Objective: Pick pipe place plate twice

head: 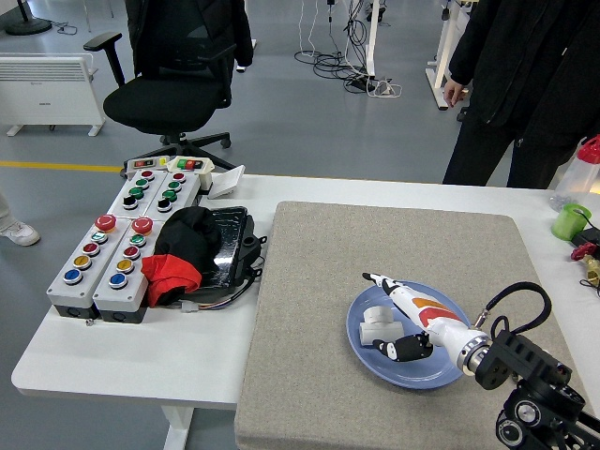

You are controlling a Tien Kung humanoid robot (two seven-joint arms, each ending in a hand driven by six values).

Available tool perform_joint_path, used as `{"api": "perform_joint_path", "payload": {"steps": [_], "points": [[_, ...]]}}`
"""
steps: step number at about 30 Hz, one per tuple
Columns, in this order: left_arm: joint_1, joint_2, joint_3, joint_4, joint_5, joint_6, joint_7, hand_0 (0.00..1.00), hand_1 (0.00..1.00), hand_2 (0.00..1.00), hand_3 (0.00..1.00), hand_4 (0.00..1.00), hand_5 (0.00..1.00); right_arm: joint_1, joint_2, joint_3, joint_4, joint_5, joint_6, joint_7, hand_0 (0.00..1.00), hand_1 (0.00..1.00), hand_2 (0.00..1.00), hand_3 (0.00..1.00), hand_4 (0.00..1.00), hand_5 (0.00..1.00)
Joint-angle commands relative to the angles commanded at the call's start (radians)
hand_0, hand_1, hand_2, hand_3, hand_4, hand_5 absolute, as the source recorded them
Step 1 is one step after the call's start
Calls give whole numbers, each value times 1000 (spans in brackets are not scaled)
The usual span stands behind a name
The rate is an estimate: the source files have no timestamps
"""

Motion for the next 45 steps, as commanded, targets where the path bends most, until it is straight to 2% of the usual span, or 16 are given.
{"api": "perform_joint_path", "payload": {"steps": [3,5,9,12,17,22,26,34,35,40,41,45], "points": [[2,-1,-2,-1,2,-1,2,653,628,632,554,393,998,-33,-20,65,38,3,-10,1,998,995,998,998,883,212],[3,0,-1,-1,1,0,1,653,628,632,554,392,998,-51,-41,113,61,7,1,-13,998,989,998,998,881,233],[3,1,-4,-1,5,-1,2,653,628,632,554,392,998,-83,-110,180,112,16,58,-57,998,989,998,998,881,233],[5,1,-8,0,8,0,3,653,629,633,554,392,998,-130,-180,241,167,48,107,-83,998,980,998,998,872,262],[9,1,-14,0,17,-2,4,653,629,633,555,391,998,-205,-272,308,232,111,148,-92,998,962,998,998,867,284],[13,0,-24,0,32,-3,5,653,629,633,555,391,998,-281,-327,342,254,107,167,-115,998,962,998,998,867,284],[15,-2,-31,1,42,-4,5,653,629,633,554,390,998,-313,-343,342,233,80,170,-131,998,956,998,998,863,294],[8,-1,-28,4,37,1,1,653,629,633,555,390,998,-315,-336,325,172,11,160,-161,998,944,998,998,860,297],[8,0,-27,4,34,1,0,653,629,633,554,389,998,-313,-335,321,165,5,158,-169,797,813,883,862,783,226],[5,0,-23,3,30,2,0,653,629,633,554,389,998,-301,-325,300,133,-25,167,-176,797,813,883,862,783,226],[5,0,-23,3,30,2,0,653,629,633,553,390,998,-300,-325,297,130,-28,167,-174,529,614,698,771,657,74],[4,0,-22,4,29,1,0,653,629,633,553,390,998,-292,-320,282,112,-32,165,-175,529,614,698,771,657,74]]}}
